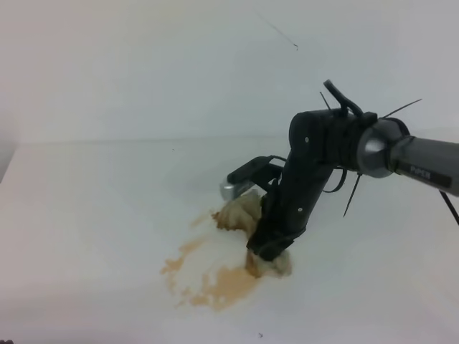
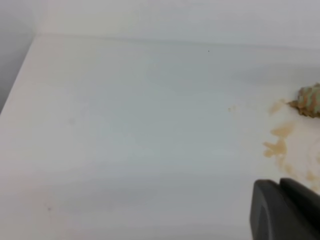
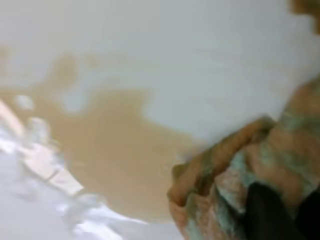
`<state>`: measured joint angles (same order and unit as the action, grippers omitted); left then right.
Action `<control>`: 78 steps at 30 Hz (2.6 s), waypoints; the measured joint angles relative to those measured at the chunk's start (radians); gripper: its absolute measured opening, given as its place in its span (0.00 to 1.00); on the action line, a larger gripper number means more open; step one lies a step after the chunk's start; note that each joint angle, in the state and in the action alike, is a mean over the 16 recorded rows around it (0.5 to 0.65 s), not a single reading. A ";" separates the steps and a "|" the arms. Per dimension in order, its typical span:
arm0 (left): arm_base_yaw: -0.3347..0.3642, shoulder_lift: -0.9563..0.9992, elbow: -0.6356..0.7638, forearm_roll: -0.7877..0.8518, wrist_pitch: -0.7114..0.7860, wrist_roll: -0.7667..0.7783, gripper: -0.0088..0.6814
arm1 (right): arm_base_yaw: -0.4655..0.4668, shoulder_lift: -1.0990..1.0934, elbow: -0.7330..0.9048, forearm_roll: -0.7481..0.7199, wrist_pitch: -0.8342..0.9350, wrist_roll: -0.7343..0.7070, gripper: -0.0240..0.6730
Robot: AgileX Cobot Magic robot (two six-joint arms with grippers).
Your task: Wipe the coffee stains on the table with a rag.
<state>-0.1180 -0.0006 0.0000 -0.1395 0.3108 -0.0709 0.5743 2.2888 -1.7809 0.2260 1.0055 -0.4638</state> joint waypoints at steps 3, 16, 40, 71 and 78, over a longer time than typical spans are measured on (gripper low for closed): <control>0.000 0.000 0.000 0.000 0.000 0.000 0.01 | 0.034 -0.002 0.022 0.036 -0.022 -0.014 0.17; 0.000 0.000 0.000 0.000 0.000 0.000 0.01 | 0.193 -0.001 0.033 0.135 -0.224 -0.032 0.17; 0.000 0.000 0.000 0.000 0.000 0.000 0.01 | 0.167 0.068 -0.061 -0.012 -0.335 0.032 0.17; 0.000 0.000 0.000 0.000 0.000 0.000 0.01 | -0.119 -0.371 0.153 -0.033 -0.146 -0.018 0.17; 0.000 0.000 0.000 0.000 0.000 0.000 0.01 | -0.122 -0.465 0.376 0.123 -0.325 -0.113 0.19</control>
<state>-0.1180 -0.0006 0.0000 -0.1395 0.3108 -0.0709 0.4526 1.8236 -1.4054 0.3489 0.6804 -0.5767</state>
